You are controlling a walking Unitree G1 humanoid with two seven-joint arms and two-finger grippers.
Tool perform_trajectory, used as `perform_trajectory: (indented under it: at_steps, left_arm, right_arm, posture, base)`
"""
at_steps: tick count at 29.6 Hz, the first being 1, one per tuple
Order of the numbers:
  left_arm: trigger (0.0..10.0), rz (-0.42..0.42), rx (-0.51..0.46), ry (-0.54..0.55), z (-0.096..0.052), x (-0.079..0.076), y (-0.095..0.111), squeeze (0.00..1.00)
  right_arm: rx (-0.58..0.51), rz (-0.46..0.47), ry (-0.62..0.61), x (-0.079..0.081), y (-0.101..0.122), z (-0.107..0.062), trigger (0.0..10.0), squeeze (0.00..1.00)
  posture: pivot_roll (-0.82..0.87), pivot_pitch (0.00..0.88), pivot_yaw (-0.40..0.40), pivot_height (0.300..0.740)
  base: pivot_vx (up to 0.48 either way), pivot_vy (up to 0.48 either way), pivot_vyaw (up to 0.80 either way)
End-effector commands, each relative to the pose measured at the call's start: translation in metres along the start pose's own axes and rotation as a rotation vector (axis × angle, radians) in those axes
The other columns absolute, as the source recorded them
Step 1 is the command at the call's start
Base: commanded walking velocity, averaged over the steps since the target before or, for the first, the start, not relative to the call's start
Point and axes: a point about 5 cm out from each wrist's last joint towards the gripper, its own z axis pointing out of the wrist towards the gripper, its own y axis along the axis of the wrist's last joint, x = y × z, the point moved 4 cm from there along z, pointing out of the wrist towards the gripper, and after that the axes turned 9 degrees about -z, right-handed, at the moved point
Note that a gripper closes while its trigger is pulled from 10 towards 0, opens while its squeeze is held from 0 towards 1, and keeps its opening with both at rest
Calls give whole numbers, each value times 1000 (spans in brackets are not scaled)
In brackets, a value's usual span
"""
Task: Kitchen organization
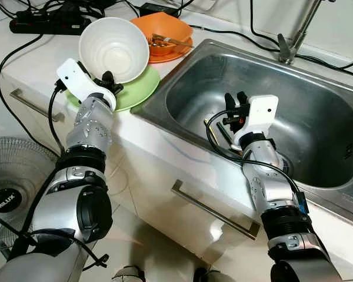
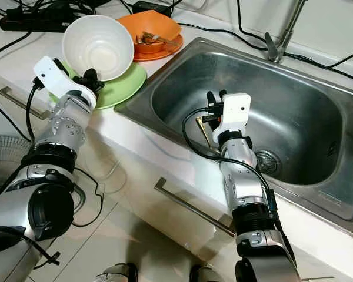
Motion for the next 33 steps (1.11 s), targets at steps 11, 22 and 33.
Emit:
perform_trajectory:
  at_steps: [11, 22, 33]
  left_arm:
    - [0, -7, 11, 7, 0, -4, -5, 0]
    - [0, -4, -97, 25, -2, -5, 16, 0]
    - [10000, -3, -388, -104, -20, -34, 66, 0]
  right_arm:
    - [0, 2, 5, 0, 0, -1, 10000, 0]
    - [-2, 4, 18, 3, 1, 2, 10000, 0]
    - [1, 5, 14, 2, 0, 2, 10000, 0]
  posture:
    - [54, 115, -26, 740]
    - [57, 110, -29, 740]
    - [64, 109, -30, 740]
  base:
    - [0, 0, 0]
    - [0, 0, 0]
    - [0, 0, 0]
